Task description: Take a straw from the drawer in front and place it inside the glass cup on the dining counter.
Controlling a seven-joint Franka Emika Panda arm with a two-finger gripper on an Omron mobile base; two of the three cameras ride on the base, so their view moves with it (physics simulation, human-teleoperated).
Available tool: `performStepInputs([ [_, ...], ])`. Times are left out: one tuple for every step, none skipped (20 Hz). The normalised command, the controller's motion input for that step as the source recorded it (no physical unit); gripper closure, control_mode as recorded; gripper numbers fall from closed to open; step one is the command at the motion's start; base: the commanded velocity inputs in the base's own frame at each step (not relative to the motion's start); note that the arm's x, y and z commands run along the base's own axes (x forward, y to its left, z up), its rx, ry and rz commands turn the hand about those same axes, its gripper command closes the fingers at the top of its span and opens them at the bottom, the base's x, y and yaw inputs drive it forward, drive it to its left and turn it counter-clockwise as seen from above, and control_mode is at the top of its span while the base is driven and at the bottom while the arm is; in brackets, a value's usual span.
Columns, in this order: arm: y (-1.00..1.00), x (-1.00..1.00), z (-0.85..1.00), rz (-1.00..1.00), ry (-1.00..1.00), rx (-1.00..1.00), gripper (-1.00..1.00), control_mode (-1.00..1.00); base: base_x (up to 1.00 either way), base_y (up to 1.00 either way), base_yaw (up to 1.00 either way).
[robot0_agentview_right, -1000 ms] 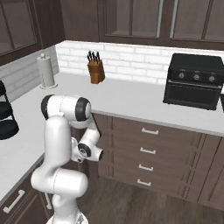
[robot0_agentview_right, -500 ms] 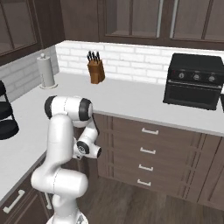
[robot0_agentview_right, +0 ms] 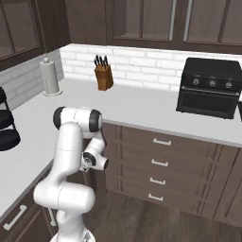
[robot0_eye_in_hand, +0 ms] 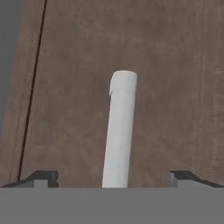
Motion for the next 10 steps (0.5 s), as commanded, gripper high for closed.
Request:
performStepInputs([
  [0.06, 0.29, -0.41, 0.0, 0.0, 0.0, -1.0, -1.0, 0.0, 0.0, 0.0],
  [0.01, 0.27, -0.41, 0.0, 0.0, 0.0, -1.0, -1.0, 0.0, 0.0, 0.0],
  [0.01, 0.26, -0.44, 0.0, 0.0, 0.0, -1.0, -1.0, 0.0, 0.0, 0.0],
  [0.01, 0.22, -0.46, 0.0, 0.0, 0.0, -1.0, -1.0, 0.0, 0.0, 0.0],
  [0.03, 0.2, -0.45, 0.0, 0.0, 0.0, -1.0, -1.0, 0.0, 0.0, 0.0],
  [0.02, 0.21, -0.42, 0.0, 0.0, 0.0, -1.0, -1.0, 0.0, 0.0, 0.0],
  [0.06, 0.19, -0.36, 0.0, 0.0, 0.0, -1.0, -1.0, 0.0, 0.0, 0.0],
  [0.09, 0.13, -0.27, 0.0, 0.0, 0.0, -1.0, -1.0, 0.0, 0.0, 0.0],
  [0.11, 0.07, -0.18, 0.0, 0.0, 0.0, -1.0, -1.0, 0.0, 0.0, 0.0],
  [0.09, 0.04, -0.14, 0.0, 0.0, 0.0, -1.0, -1.0, 0.0, 0.0, 0.0],
])
